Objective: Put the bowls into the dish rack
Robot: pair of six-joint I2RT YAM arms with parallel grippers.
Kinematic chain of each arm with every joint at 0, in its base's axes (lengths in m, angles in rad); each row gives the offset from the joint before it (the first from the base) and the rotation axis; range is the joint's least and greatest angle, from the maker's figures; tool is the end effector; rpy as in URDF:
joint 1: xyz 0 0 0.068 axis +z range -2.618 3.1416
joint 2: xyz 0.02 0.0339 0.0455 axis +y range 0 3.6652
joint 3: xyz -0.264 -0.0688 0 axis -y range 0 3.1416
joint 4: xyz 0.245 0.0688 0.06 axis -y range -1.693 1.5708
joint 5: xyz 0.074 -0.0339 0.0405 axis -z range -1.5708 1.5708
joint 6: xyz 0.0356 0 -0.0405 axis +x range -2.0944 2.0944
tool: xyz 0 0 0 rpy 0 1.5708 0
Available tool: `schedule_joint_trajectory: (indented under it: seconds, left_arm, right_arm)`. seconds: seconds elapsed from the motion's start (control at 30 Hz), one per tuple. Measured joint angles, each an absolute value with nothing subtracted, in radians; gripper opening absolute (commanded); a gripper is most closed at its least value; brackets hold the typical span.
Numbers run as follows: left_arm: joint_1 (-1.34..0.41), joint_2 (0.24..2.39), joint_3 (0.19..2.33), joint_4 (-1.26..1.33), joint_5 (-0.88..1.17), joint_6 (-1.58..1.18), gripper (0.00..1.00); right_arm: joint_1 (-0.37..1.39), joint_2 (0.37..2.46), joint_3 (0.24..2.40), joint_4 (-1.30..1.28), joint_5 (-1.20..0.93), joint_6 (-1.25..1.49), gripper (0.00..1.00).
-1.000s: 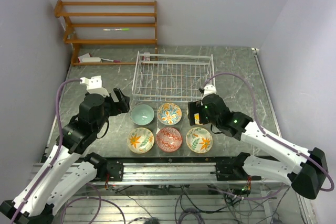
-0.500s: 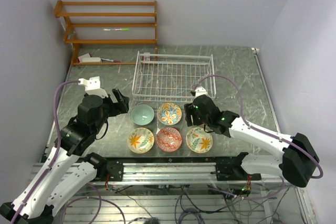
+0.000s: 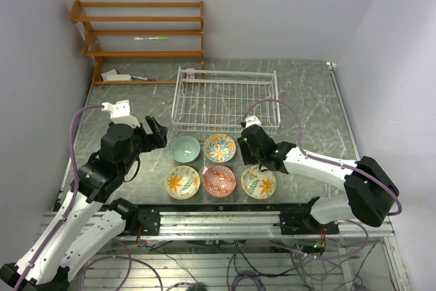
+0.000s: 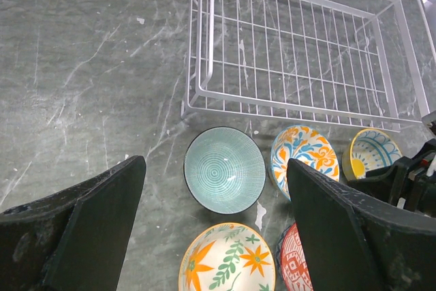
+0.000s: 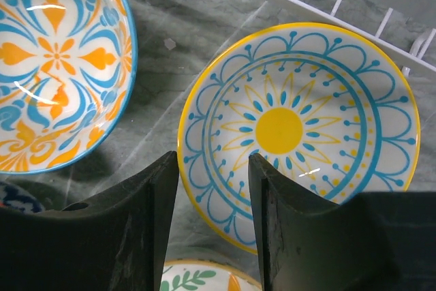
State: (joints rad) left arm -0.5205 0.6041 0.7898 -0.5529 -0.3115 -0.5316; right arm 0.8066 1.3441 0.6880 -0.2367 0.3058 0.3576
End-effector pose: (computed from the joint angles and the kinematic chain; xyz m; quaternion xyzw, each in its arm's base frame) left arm 0.1209 -0.0567 0.3289 -0.0923 0.8138 -0.1702 0.5479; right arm 0.1870 0.1796 0.1848 -0.1581 0.9200 0.0607 0.3535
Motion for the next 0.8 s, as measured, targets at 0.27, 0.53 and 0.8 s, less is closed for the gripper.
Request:
schedule_joint_trajectory:
  seconds: [0.27, 0.53, 0.8]
  left_arm:
    - [-0.521, 0.608, 0.79, -0.553, -0.312, -0.532, 0.95]
    - [-0.521, 0.61, 0.79, -0.553, -0.316, -0.531, 0.95]
    - [-0.521, 0.61, 0.79, -0.555, -0.328, -0.532, 0.96]
  right_arm:
    - [0.811, 1.399, 0.702, -0.232, 0.333, 0.335, 0.24]
    - [0.82, 1.424, 0.745, -0.237, 0.411, 0.309, 0.0]
    - [0.845, 1.391, 0.807, -0.339, 0.413, 0.313, 0.0]
